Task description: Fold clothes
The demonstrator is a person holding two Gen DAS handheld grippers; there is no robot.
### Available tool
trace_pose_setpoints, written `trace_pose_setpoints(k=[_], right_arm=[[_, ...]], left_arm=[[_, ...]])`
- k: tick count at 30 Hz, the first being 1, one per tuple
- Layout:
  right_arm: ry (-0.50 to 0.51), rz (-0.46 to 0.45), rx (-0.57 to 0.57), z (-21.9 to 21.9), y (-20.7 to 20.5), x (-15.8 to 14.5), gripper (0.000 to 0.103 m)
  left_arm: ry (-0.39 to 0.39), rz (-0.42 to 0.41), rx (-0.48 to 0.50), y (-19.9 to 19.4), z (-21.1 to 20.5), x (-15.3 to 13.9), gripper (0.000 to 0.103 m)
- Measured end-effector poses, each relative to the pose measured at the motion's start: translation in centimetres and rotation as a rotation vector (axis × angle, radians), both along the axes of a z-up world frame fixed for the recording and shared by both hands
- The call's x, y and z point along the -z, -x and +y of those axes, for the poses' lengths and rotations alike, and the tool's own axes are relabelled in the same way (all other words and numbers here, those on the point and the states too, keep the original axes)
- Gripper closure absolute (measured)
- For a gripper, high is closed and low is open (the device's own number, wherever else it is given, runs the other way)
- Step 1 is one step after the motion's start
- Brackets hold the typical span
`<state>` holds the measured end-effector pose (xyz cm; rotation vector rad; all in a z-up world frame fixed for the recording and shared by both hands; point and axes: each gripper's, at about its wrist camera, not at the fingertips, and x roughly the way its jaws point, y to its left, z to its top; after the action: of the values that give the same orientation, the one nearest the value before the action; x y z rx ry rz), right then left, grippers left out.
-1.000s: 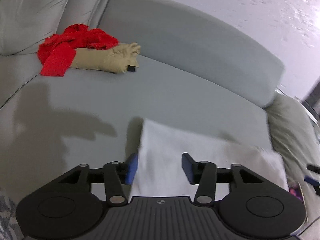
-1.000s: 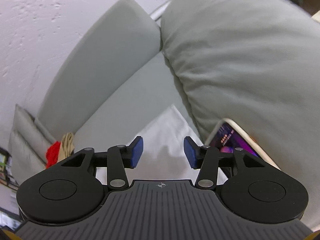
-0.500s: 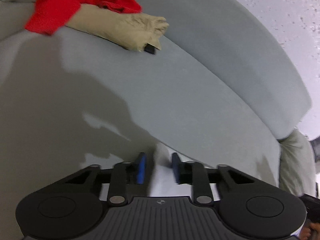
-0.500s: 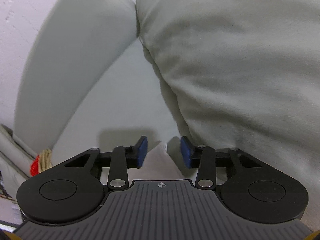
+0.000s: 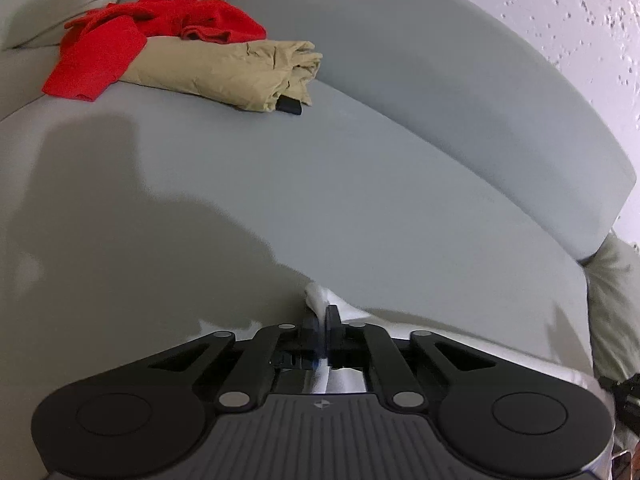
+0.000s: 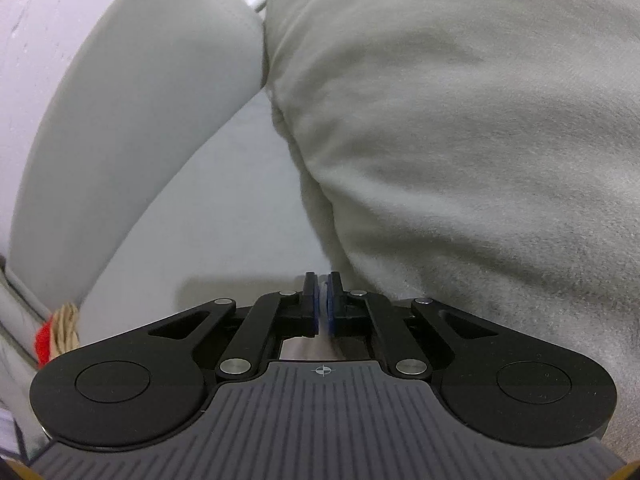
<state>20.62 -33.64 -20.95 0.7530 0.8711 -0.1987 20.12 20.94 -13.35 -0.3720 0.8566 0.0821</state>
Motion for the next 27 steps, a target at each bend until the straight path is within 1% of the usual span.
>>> trace_pose_setpoints(k=[1,3,4,5,6,7,8,10,12,13,14,15,16,17,18,19,20,21,22,23,24,25,26,27], right_arm=[[0.011,0.006,-0.015,0.2,-0.1,-0.2,0.095],[0.056,-0.024,0.000,0.7,0.9,-1.9,0.073],[0.079,-0.040,0.009,1.0,1.5,-2.8,0.067],[0.078,-0.070,-0.003,1.6,2.2,-3.6,0.065],[0.076,-0.101,-0.016,2.2,3.0,-4.3,0.065],[0.074,-0.133,-0.029,2.9,3.8,-5.1,0.065],[0.054,-0.146,-0.076,4.3,4.0,-5.3,0.065],[0.011,-0.170,-0.176,7.2,4.3,-5.7,0.065],[-0.120,-0.145,-0.328,10.9,2.5,-4.3,0.065],[-0.195,-0.107,-0.382,11.8,1.3,-3.2,0.065],[-0.260,-0.058,-0.381,11.9,0.7,-1.8,0.065],[-0.324,-0.009,-0.375,11.9,0.0,-0.4,0.072],[-0.389,0.041,-0.369,11.9,-0.7,1.1,0.087],[-0.352,0.037,-0.301,10.5,-0.4,1.6,0.103],[-0.277,0.017,-0.211,8.8,0.4,1.4,0.103],[-0.243,-0.017,-0.119,6.7,1.0,1.3,0.103],[-0.226,-0.017,-0.023,4.6,1.9,1.1,0.103],[-0.210,-0.014,0.073,2.5,2.7,0.8,0.101],[-0.143,-0.021,0.125,1.7,3.6,-0.4,0.101],[-0.072,-0.028,0.174,1.0,4.5,-1.6,0.094],[-0.070,-0.049,0.151,1.4,5.2,-2.7,0.093],[-0.072,-0.071,0.122,1.8,5.9,-3.8,0.093],[-0.075,-0.093,0.094,2.3,6.6,-4.8,0.093],[-0.071,-0.106,0.036,3.7,7.2,-5.6,0.091]], left_arm=[[-0.023,0.003,-0.009,0.3,0.0,-0.6,0.083],[-0.068,0.008,-0.026,1.0,-0.1,-1.8,0.069],[-0.066,-0.016,-0.013,1.6,-0.5,-2.6,0.069],[-0.054,-0.051,0.009,2.4,-1.0,-3.4,0.069],[-0.042,-0.086,0.032,3.2,-1.5,-4.2,0.069],[-0.013,-0.110,0.070,3.6,-2.4,-4.6,0.070],[0.022,-0.131,0.115,3.8,-3.5,-4.8,0.070],[0.068,-0.101,0.228,2.7,-6.2,-3.8,0.070],[0.114,0.021,0.334,0.7,-7.9,-1.3,0.070],[0.134,0.073,0.344,0.2,-7.9,0.1,0.076],[0.153,0.118,0.337,-0.2,-7.6,1.4,0.080],[0.177,0.121,0.287,0.1,-6.3,1.8,0.091],[0.203,0.108,0.218,0.7,-4.5,1.9,0.091],[0.228,0.095,0.150,1.2,-2.8,2.0,0.091],[0.209,0.090,0.078,1.9,-1.2,1.9,0.091],[0.171,0.088,0.004,2.7,0.4,1.7,0.091],[0.145,0.074,-0.055,3.6,1.9,1.3,0.091],[0.125,0.066,-0.099,4.4,2.7,0.7,0.098],[0.106,0.063,-0.140,5.2,3.3,0.1,0.098],[0.109,0.049,-0.131,6.1,3.1,-0.6,0.097],[0.123,0.031,-0.101,7.0,2.7,-1.5,0.095],[0.127,0.021,-0.056,7.8,1.7,-2.3,0.089],[0.120,0.008,0.006,8.6,0.4,-3.0,0.085],[0.106,-0.009,0.070,9.3,-1.1,-3.6,0.078]])
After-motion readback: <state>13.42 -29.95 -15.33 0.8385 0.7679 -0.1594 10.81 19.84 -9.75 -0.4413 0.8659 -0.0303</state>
